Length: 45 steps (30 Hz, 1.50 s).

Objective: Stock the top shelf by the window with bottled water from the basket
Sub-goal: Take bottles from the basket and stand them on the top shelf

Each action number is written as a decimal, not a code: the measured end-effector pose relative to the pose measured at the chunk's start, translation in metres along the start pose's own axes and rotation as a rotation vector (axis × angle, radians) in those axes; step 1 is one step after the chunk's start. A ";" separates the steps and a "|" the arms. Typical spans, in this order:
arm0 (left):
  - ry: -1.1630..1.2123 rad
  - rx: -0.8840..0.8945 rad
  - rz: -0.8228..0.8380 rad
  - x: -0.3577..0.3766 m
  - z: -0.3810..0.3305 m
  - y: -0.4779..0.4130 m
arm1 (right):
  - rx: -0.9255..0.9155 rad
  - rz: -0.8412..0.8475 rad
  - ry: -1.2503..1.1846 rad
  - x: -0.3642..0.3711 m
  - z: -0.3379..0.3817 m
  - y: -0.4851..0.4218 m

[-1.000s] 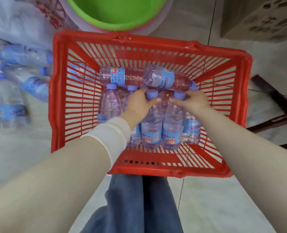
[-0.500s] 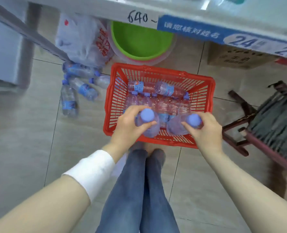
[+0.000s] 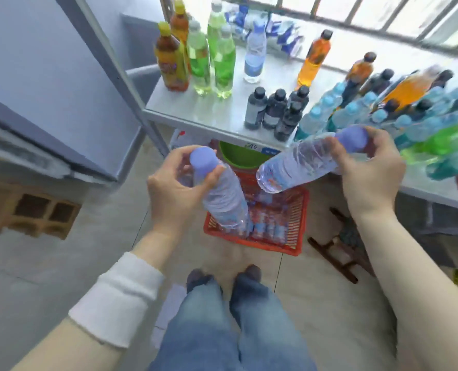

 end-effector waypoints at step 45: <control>-0.154 0.575 -0.134 -0.063 -0.322 -0.422 | -0.482 -0.084 -0.026 0.055 0.390 -0.323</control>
Point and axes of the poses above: each hand's wrist, its own y-axis away from the middle knuckle, its own x-axis out of the palm, z = x × y, the point moved 9 cm from there along -y, towards the middle knuckle, and after that the axes turned 1 degree about -z, right-handed, at the moved point
